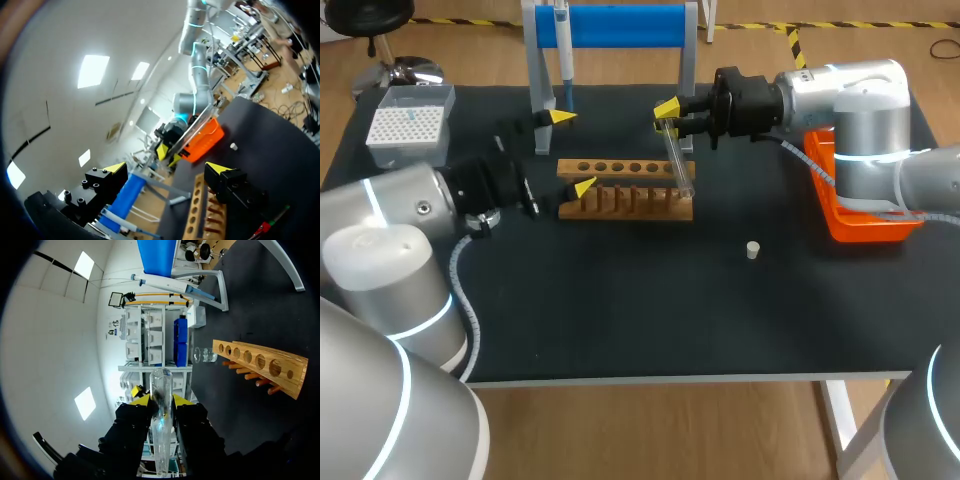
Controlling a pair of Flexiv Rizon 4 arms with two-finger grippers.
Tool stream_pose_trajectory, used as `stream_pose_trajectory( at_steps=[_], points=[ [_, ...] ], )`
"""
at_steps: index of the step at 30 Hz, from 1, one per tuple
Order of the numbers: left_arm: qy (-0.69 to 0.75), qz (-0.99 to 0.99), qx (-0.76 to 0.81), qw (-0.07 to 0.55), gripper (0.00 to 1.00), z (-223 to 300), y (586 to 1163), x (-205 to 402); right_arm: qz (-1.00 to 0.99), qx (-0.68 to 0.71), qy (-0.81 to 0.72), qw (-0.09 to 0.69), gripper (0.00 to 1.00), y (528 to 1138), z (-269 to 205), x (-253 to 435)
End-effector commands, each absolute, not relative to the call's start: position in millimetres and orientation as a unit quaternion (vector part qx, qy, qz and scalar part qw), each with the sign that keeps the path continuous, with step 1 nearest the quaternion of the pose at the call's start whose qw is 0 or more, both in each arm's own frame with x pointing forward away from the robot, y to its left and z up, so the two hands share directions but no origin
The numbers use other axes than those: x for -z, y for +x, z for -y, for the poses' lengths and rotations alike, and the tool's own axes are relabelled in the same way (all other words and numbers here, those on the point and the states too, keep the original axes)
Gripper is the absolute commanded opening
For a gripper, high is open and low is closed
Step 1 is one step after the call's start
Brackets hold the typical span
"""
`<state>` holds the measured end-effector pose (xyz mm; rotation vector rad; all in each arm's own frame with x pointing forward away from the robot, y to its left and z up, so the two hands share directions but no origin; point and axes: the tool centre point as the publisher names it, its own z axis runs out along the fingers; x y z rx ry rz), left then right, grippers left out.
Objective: Invert the test tube, pick up the pipette, mount the tip to pipette, aspirate from beaker and dispense into the tube, eject the tip, return the pipette, and cap with the stopper.
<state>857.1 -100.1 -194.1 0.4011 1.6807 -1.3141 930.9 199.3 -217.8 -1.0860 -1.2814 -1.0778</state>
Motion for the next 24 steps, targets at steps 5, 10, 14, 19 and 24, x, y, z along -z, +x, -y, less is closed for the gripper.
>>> stream_pose_trajectory(
  at_steps=[5,10,14,19,24],
  points=[
    [0.429,-0.547,0.504,0.513,1.0,107.6,865.7,195.2,0.54,0.453,-0.458,0.541,0.0,930.5,-198.5,216.6],
    [0.463,-0.559,0.464,0.507,1.0,109.9,869.9,198.6,0.54,0.453,-0.458,0.541,0.0,930.5,-198.5,216.6],
    [0.489,-0.556,0.449,0.501,1.0,117.6,870.4,202.0,0.54,0.453,-0.458,0.541,0.0,930.5,-198.5,216.6],
    [0.497,-0.549,0.444,0.505,1.0,129.4,869.6,205.8,0.54,0.453,-0.458,0.541,0.0,930.5,-198.5,216.6],
    [0.496,-0.542,0.449,0.51,1.0,142.2,863.6,208.9,0.54,0.453,-0.458,0.541,0.0,930.5,-198.5,216.6]
  ],
)
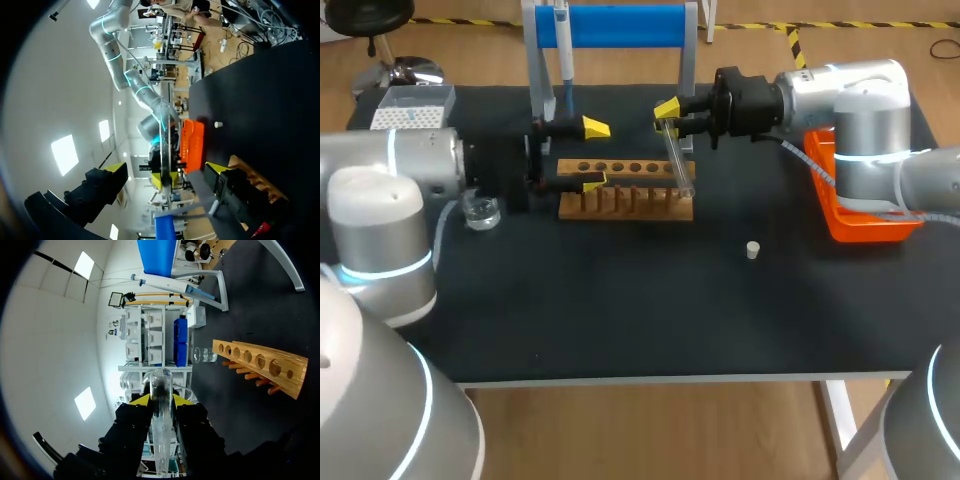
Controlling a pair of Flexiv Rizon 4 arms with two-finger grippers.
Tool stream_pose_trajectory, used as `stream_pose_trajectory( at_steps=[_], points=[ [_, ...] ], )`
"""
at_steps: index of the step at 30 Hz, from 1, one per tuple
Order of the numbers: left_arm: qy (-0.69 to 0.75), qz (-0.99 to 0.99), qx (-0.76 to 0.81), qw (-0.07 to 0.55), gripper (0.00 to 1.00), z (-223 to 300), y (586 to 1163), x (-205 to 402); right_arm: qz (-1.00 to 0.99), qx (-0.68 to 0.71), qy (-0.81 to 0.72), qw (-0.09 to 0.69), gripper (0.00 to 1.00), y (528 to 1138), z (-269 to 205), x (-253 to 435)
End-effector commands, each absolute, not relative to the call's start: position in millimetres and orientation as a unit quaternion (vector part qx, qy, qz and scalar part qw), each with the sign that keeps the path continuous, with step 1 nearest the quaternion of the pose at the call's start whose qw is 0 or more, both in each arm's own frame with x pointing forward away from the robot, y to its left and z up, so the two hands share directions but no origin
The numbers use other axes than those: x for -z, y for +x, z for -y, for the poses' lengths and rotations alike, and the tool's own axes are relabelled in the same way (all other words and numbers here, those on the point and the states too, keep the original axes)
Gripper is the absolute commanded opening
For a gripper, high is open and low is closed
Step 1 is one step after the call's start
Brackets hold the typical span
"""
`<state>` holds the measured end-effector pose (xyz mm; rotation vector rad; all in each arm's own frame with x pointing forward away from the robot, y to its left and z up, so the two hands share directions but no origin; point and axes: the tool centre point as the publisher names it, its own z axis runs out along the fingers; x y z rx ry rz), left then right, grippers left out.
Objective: Invert the test tube, pick up the pipette, mount the tip to pipette, aspirate from beaker and dispense into the tube, eject the tip, return the pipette, and cap with the stopper.
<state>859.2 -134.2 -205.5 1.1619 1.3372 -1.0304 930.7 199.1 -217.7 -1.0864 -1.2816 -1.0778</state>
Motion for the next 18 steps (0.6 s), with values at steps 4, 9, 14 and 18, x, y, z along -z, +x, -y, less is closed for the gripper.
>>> stream_pose_trajectory(
  at_steps=[4,9,14,18],
  points=[
    [0.484,-0.536,0.455,0.521,1.0,151.0,857.3,207.8,0.54,0.453,-0.458,0.541,0.0,930.5,-198.5,216.6],
    [0.479,-0.537,0.443,0.535,1.0,162.7,849.9,204.4,0.54,0.453,-0.458,0.541,0.0,930.5,-198.5,216.6],
    [0.475,-0.541,0.431,0.543,1.0,175.9,842.0,201.7,0.54,0.453,-0.458,0.541,0.0,930.5,-198.5,216.6],
    [0.476,-0.542,0.428,0.545,1.0,186.3,837.1,201.7,0.54,0.453,-0.458,0.541,0.0,930.5,-198.5,216.6]
  ],
)
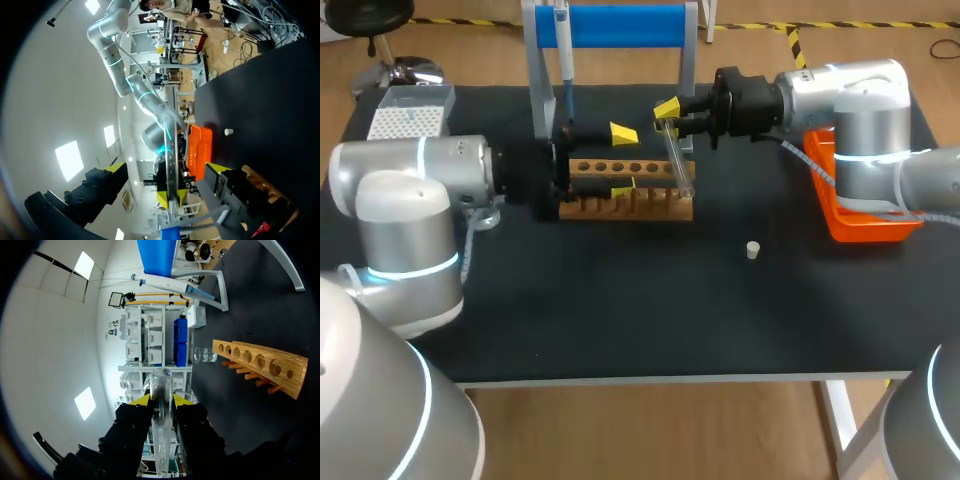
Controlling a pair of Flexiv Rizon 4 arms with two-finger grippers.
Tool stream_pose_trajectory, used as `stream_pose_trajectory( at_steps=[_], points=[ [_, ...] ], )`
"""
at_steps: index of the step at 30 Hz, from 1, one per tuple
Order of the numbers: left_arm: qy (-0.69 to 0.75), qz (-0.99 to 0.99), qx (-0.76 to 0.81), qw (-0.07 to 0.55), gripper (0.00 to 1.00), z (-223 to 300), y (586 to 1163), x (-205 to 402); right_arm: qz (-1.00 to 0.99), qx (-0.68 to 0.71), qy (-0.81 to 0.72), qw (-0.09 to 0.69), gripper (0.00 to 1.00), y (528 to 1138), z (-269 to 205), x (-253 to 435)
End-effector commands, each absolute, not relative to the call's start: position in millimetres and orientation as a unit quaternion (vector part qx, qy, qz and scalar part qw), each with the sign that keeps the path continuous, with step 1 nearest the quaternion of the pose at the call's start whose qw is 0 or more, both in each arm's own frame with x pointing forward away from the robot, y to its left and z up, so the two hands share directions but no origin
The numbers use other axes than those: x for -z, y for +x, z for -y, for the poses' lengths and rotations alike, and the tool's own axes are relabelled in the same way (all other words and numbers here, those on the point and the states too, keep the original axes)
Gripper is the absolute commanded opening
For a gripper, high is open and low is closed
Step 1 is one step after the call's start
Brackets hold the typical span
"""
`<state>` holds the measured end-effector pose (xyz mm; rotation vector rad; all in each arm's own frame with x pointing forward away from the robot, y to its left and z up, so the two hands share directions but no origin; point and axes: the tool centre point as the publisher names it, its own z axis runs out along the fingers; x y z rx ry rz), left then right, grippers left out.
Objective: Invert the test tube, pick up the pipette, mount the tip to pipette, aspirate from beaker and dispense into the tube, eject the tip, return the pipette, and cap with the stopper.
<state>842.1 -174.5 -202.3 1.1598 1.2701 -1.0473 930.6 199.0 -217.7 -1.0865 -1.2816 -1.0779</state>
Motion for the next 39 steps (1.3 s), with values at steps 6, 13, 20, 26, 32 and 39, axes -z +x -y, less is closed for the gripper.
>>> stream_pose_trajectory(
  at_steps=[6,13,20,26,32,39],
  points=[
    [0.476,-0.543,0.425,0.546,1.0,201.2,833.0,201.9,0.54,0.453,-0.458,0.541,0.0,930.5,-198.5,216.6],
    [0.476,-0.54,0.427,0.547,1.0,214.3,831.4,204.2,0.54,0.453,-0.458,0.541,0.0,930.5,-198.5,216.6],
    [0.486,-0.534,0.428,0.544,1.0,227.4,832.6,205.1,0.54,0.453,-0.458,0.541,0.0,930.5,-198.5,216.6],
    [0.486,-0.533,0.43,0.543,1.0,235.0,839.6,206.9,0.54,0.453,-0.458,0.541,0.0,930.5,-198.5,216.6],
    [0.489,-0.529,0.433,0.542,1.0,241.2,844.3,206.2,0.54,0.453,-0.458,0.541,0.0,930.5,-198.5,216.6],
    [0.493,-0.527,0.437,0.537,1.0,248.8,846.6,206.4,0.54,0.453,-0.458,0.541,0.0,930.5,-198.5,216.6]
  ],
)
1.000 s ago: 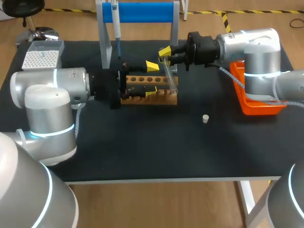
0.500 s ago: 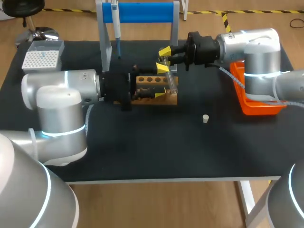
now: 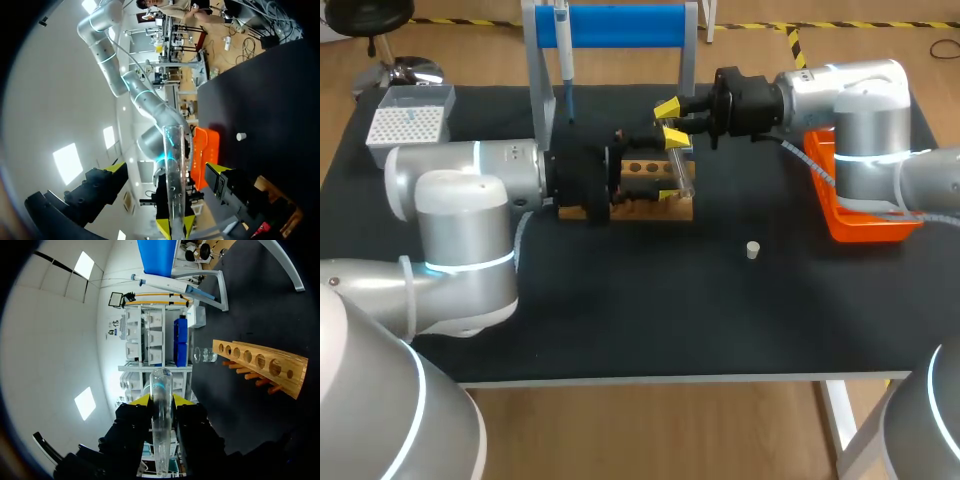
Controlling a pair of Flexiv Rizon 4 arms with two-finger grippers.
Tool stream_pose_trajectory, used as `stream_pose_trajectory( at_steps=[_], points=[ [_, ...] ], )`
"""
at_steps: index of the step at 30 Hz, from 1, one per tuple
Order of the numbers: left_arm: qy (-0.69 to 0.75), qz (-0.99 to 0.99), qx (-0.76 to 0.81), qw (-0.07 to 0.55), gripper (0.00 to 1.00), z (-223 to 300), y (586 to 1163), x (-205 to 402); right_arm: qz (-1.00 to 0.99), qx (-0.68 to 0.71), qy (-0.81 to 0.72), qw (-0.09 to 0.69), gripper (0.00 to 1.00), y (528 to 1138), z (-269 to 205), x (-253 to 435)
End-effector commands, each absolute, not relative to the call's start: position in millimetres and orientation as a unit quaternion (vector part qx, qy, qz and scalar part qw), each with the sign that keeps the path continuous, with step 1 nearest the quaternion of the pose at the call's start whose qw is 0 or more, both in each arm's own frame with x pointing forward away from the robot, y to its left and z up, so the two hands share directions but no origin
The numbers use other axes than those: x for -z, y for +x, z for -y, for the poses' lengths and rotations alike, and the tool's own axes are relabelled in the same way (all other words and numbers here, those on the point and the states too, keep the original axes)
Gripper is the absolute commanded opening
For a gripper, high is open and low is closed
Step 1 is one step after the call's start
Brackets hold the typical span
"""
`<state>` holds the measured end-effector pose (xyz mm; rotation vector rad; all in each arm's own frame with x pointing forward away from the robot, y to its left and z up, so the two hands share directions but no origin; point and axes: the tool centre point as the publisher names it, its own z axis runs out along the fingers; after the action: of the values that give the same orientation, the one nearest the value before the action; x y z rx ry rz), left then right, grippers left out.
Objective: Invert the test tube, pick up the pipette, mount the tip to pipette, aspirate from beaker and dispense into the tube, eject the tip, return the pipette, and cap with the stopper.
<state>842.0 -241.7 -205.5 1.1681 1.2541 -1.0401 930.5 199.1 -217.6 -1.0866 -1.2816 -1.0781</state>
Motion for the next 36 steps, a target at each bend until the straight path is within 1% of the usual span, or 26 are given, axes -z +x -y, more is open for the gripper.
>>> stream_pose_trajectory(
  at_steps=[1,2,3,4,5,6,9,12,13,20,21,23,24,25,30,31,32,33,36],
  points=[
    [0.493,-0.527,0.437,0.537,1.0,249.4,846.7,206.4,0.54,0.453,-0.458,0.541,0.0,930.5,-198.5,216.6],
    [0.494,-0.526,0.438,0.536,1.0,250.2,846.8,206.1,0.54,0.453,-0.458,0.541,0.0,930.5,-198.5,216.6],
    [0.494,-0.526,0.438,0.536,0.96,250.6,846.9,206.1,0.54,0.453,-0.458,0.541,0.0,930.5,-198.5,216.6],
    [0.494,-0.526,0.438,0.536,0.89,250.7,847.0,206.2,0.54,0.453,-0.458,0.541,0.0,930.5,-198.5,216.6],
    [0.494,-0.526,0.438,0.536,0.86,250.7,847.2,206.2,0.54,0.453,-0.458,0.541,0.0,930.5,-198.5,216.6],
    [0.493,-0.527,0.439,0.535,0.81,250.6,847.4,206.3,0.54,0.453,-0.458,0.541,0.0,930.5,-198.5,216.6],
    [0.492,-0.528,0.441,0.534,0.77,250.0,847.5,207.0,0.54,0.453,-0.458,0.541,0.0,930.5,-198.5,216.6],
    [0.491,-0.528,0.443,0.533,0.55,249.3,846.9,208.1,0.54,0.453,-0.458,0.541,0.0,930.5,-198.5,216.6],
    [0.49,-0.529,0.443,0.532,0.5,249.1,846.7,208.4,0.54,0.453,-0.458,0.541,0.0,930.5,-198.5,216.6],
    [0.488,-0.529,0.446,0.532,0.43,247.8,845.9,209.3,0.54,0.453,-0.458,0.541,0.0,930.5,-198.5,216.6],
    [0.488,-0.529,0.446,0.532,0.4,247.6,845.8,209.3,0.54,0.453,-0.458,0.541,0.0,930.5,-198.5,216.6],
    [0.489,-0.529,0.446,0.532,0.29,247.4,845.7,209.3,0.54,0.453,-0.458,0.541,0.0,930.5,-198.5,216.6],
    [0.489,-0.529,0.446,0.532,0.17,247.3,845.6,209.4,0.54,0.453,-0.458,0.541,0.0,930.5,-198.5,216.6],
    [0.489,-0.528,0.447,0.531,0.0,247.2,845.4,209.5,0.54,0.453,-0.458,0.541,0.0,930.5,-198.5,216.6],
    [0.492,-0.525,0.455,0.525,0.0,246.7,844.1,210.4,0.54,0.453,-0.458,0.541,0.0,930.5,-198.5,216.6],
    [0.491,-0.522,0.461,0.524,0.0,246.9,843.8,210.9,0.54,0.453,-0.458,0.541,0.2,930.5,-198.5,216.6],
    [0.491,-0.524,0.462,0.52,0.0,246.7,843.6,210.8,0.54,0.453,-0.458,0.541,0.66,930.5,-198.5,216.6],
    [0.493,-0.525,0.46,0.519,0.0,246.5,843.4,210.9,0.54,0.453,-0.458,0.541,1.0,930.5,-198.5,216.6],
    [0.494,-0.529,0.459,0.515,0.0,246.3,842.5,211.6,0.54,0.453,-0.458,0.541,1.0,930.5,-198.5,216.6]
  ],
)
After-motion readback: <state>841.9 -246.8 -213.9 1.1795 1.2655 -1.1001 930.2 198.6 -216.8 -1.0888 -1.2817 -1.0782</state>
